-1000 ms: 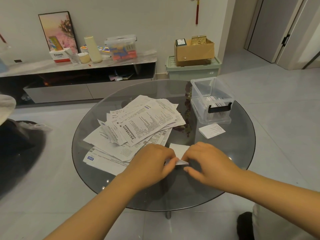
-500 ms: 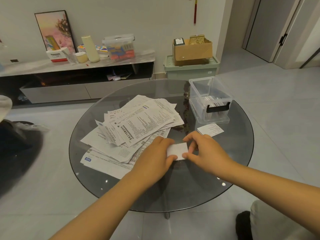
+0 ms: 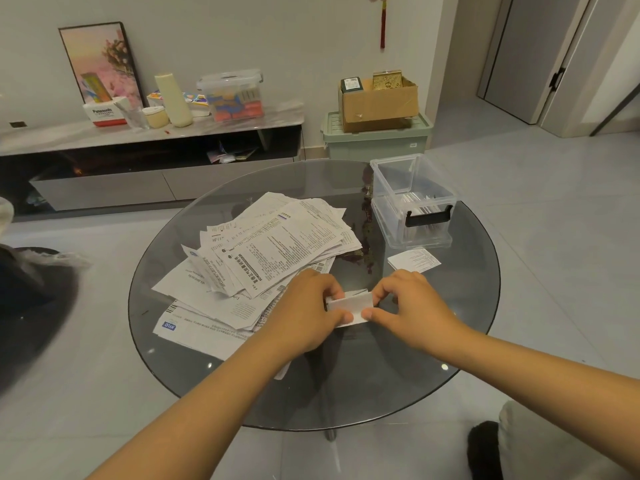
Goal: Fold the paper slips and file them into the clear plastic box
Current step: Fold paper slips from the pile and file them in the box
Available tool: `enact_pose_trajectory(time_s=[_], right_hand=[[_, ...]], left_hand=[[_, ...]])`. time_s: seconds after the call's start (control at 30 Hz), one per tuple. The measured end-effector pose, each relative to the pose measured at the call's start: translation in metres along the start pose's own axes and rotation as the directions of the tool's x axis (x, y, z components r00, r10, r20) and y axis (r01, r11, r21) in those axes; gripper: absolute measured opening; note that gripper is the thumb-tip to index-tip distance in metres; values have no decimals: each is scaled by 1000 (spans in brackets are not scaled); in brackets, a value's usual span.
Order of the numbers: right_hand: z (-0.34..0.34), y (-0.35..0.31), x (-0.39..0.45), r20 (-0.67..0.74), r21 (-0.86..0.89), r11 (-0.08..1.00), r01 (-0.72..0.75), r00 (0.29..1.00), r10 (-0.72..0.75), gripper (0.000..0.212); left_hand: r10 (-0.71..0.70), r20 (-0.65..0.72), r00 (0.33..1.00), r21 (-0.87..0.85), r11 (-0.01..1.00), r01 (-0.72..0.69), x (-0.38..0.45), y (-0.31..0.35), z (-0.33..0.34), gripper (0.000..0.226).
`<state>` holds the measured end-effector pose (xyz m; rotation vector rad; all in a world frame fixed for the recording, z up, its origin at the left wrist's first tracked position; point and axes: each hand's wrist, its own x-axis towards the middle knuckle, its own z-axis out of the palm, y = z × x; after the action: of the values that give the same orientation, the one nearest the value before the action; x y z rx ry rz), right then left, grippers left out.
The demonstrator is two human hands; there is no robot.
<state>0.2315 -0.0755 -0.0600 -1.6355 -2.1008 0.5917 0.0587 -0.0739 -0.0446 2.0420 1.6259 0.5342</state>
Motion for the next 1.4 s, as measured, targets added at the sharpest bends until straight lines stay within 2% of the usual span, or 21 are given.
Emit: enact_pose_trajectory(time_s=[0.07, 0.13, 0.23, 0.3, 0.4, 0.5, 0.6, 0.8, 0.9, 0.97, 1.13, 1.27, 1.4], right_hand=[[-2, 1, -1, -21, 73, 997, -11, 1000, 12, 13], [-5, 3, -2, -50, 241, 969, -48, 997, 62, 14], [-10, 5, 0, -91, 498, 862, -91, 983, 157, 12], [-17, 9, 0, -135, 562, 821, -102, 968, 212, 10], [-29, 18, 1, -216, 504, 856, -117, 942, 256, 15], [-39, 33, 6, -260, 414, 896, -162, 922, 287, 12], [-41, 42, 12, -199, 400, 880, -255, 913, 356, 12], [-46, 48, 25, -60, 454, 809, -374, 893, 446, 19], [-52, 49, 32, -11, 428, 816, -389, 900, 435, 25], [-54, 50, 35, -6, 345, 859, -379, 914, 406, 27], [-49, 57, 30, -161, 72, 953, -294, 940, 302, 25], [-47, 61, 28, -204, 14, 965, -260, 944, 258, 21], [-47, 56, 25, -239, -25, 974, -224, 948, 212, 16]], left_hand=[[-15, -29, 999, -73, 997, 13, 3, 3, 1, 18], [-38, -63, 997, -165, 986, 27, 6, 7, 3, 17], [-41, -105, 994, -245, 969, 14, 10, 14, 9, 23], [-22, -128, 991, -310, 951, -19, 14, 22, 15, 33], [55, -137, 989, -345, 933, -99, 19, 33, 22, 52], [153, -126, 980, -273, 944, -182, 27, 41, 29, 45], [192, -79, 978, -229, 952, -205, 34, 44, 37, 33], [176, -69, 982, -172, 968, -185, 47, 51, 48, 34], [175, -66, 982, -162, 970, -183, 49, 54, 50, 34], [171, -67, 983, -146, 973, -179, 51, 56, 52, 33], [233, -32, 972, 38, 972, -232, 51, 54, 60, 31], [242, -8, 970, 98, 966, -240, 51, 51, 62, 37], [267, -69, 961, 71, 962, -262, 48, 48, 57, 37]])
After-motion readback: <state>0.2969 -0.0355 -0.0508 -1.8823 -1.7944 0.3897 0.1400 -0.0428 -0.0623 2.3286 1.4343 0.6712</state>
